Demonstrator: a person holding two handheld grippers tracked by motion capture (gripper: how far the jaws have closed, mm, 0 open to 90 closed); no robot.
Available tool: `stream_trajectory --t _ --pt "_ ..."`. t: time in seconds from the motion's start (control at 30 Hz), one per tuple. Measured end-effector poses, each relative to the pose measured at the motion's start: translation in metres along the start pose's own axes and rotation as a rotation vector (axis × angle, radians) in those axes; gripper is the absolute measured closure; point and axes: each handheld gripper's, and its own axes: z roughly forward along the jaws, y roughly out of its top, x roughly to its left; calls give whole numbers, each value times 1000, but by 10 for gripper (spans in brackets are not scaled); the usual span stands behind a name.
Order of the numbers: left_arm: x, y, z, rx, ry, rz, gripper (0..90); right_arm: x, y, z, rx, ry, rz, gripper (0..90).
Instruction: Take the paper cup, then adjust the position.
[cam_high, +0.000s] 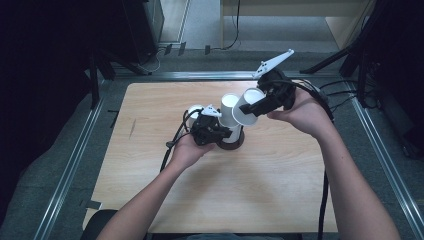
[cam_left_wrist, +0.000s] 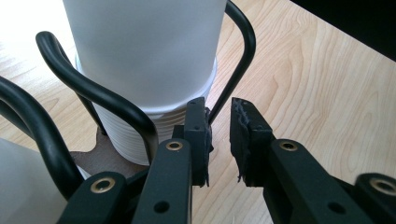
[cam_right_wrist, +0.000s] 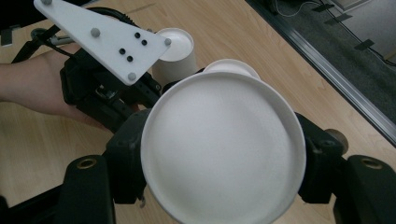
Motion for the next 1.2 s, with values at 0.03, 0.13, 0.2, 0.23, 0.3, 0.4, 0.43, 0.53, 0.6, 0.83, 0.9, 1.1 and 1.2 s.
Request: stream_trajectory --t 0.03,0.13,0.2,0.23,0.3,0.4,0.43,0.53,0.6,0.83,0.9,1.1,1.2 --pt "0 0 -1 -2 -4 6 762 0 -2 -1 -1 0 2 321" --pt "-1 0 -1 -7 -10 8 752 3 -9 -4 3 8 6 321" --pt "-2 0 -1 -2 -14 11 745 5 -13 -6 6 13 8 321" --pt "-2 0 -1 -2 -19 14 738 6 -16 -6 7 15 6 321" --pt "-3 0 -1 8 -31 19 709 8 -21 -6 15 17 2 321" --pt "-4 -1 -3 7 -60 17 666 10 -31 -5 17 30 10 321" --pt "-5 -2 -4 5 -74 22 651 11 -34 -4 22 31 12 321" --pt "-7 -4 -7 14 -82 53 612 15 -44 -2 35 48 7 321" --pt "-9 -6 -9 18 -83 75 584 17 -51 0 40 59 3 321" --pt "-16 -16 -18 37 -132 125 523 25 -75 10 44 88 15 320" --pt "-18 -19 -20 34 -140 140 511 27 -80 13 47 94 12 321" --pt "-20 -31 -30 34 -146 193 453 33 -97 26 53 119 14 320" --pt "-16 -36 -33 26 -154 189 413 35 -103 31 52 126 8 320"
